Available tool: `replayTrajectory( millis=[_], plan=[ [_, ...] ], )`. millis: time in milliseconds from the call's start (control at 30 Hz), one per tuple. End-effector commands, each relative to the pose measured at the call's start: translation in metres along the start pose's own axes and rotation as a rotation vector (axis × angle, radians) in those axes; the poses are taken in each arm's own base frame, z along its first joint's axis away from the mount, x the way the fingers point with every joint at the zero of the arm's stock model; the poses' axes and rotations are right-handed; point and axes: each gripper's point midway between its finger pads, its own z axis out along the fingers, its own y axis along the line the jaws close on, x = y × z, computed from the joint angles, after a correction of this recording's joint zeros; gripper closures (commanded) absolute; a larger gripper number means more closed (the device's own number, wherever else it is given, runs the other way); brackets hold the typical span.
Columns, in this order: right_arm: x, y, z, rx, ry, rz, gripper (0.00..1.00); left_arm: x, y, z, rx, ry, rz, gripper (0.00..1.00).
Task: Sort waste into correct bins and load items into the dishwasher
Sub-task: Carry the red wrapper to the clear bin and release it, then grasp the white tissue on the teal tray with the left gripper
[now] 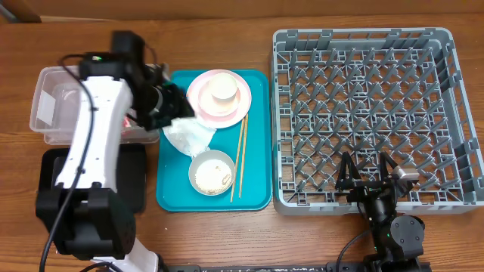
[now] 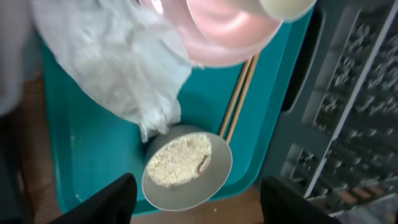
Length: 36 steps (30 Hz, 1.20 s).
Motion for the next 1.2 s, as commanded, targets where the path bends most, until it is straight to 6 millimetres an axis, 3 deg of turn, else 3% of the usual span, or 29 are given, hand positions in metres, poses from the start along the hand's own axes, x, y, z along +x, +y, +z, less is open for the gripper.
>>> replayTrajectory(
  millis=[0,100,267,567,1167],
  plan=[
    [0.001,-0.002,0.000,0.008,-0.006,-0.006,0.00,0.030,-0.002,0.034,-0.110,0.082,0.047,0.28],
    [0.001,-0.002,0.000,0.008,-0.006,-0.006,0.01,0.038,0.011,0.055,-0.298,0.045,-0.014,0.23],
    [0.001,-0.002,0.000,0.008,-0.006,-0.006,0.00,0.027,0.030,0.066,-0.484,-0.118,-0.158,0.21],
    [0.001,-0.002,0.000,0.008,-0.006,-0.006,0.00,0.005,0.028,0.084,-0.430,-0.237,-0.210,0.37],
    [0.001,-0.002,0.000,0.008,-0.006,-0.006,0.00,0.001,0.057,0.118,-0.452,-0.345,-0.273,0.33]
  ],
)
